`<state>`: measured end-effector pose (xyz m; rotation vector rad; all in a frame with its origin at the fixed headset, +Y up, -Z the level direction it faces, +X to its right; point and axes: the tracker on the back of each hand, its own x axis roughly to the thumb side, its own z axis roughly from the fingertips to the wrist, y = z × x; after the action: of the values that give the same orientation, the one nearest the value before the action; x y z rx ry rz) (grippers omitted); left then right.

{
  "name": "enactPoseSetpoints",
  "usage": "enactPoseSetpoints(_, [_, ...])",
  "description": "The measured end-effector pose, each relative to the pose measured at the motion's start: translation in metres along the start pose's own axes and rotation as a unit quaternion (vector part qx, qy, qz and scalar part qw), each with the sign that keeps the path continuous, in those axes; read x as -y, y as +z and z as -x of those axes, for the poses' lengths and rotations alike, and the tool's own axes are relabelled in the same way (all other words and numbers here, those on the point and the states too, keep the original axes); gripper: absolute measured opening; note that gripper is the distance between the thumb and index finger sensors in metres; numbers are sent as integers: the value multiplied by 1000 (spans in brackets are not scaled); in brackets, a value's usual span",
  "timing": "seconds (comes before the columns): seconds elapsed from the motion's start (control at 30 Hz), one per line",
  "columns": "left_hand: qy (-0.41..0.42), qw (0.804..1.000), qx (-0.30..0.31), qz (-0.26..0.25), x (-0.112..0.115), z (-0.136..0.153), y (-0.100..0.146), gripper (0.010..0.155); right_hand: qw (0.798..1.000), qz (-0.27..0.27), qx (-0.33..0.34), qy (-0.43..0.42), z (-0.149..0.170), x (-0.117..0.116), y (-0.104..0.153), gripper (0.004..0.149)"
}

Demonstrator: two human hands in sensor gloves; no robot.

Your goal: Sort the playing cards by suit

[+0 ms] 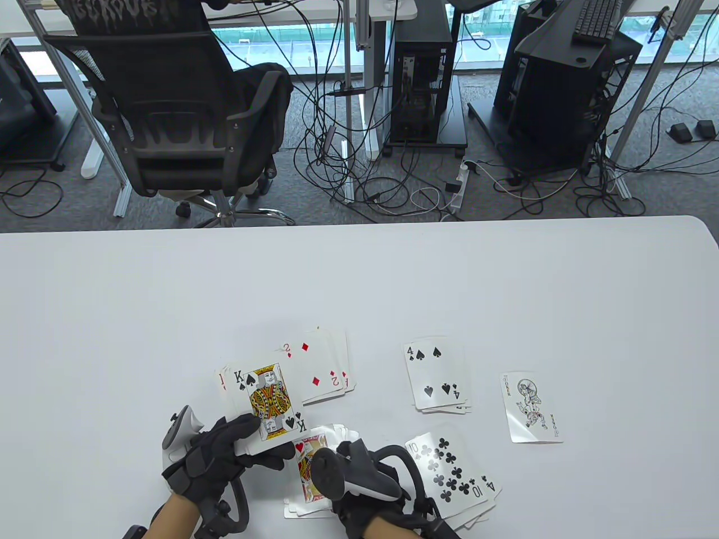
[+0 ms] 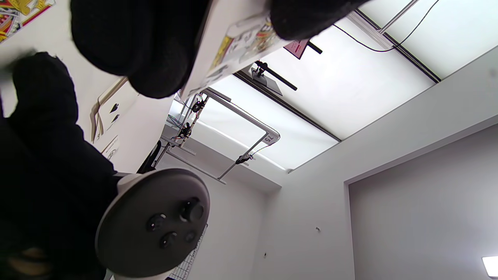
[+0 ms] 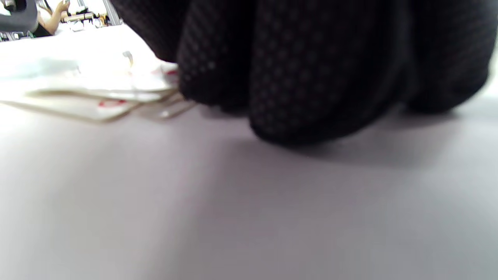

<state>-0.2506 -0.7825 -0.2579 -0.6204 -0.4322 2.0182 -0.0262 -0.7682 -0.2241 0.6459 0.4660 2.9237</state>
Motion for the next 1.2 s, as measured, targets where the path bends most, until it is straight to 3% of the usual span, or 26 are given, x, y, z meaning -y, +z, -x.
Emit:
enactPoseSetpoints(0.07, [0, 1000, -2, 1, 1, 0, 0, 47, 999, 29, -1, -24, 5, 7, 2, 60])
enactPoseSetpoints(0.23, [-5, 1000, -9, 12, 5, 2, -2, 47, 980, 166, 25, -104, 18, 28, 12, 57])
enactPoseSetpoints(0.43, [-5, 999, -29, 34, 15, 8, -6, 48, 918, 277, 52, -278, 32, 38, 23, 55])
enactPoseSetpoints(0.63, [-12, 998, -41, 43, 20, 10, -7, 49, 876, 279, 117, -376, 32, 31, 20, 61])
enactPoseSetpoints(0.7, [-16, 998, -48, 46, 21, 11, -8, 50, 882, 271, 130, -363, 27, 28, 19, 72])
enactPoseSetpoints(0.8, [-13, 997, -53, 58, 26, 13, -9, 51, 907, 267, 136, -296, 18, 26, 19, 82])
enactPoseSetpoints(0.87, [-5, 996, -52, 67, 29, 14, -10, 51, 909, 296, 126, -264, 14, 27, 21, 82])
enactPoseSetpoints(0.97, [-2, 996, -48, 76, 32, 13, -11, 51, 902, 332, 112, -252, 13, 29, 24, 76])
enactPoseSetpoints(1.2, [-5, 995, -49, 84, 33, 13, -11, 51, 870, 367, 97, -314, 23, 33, 28, 45])
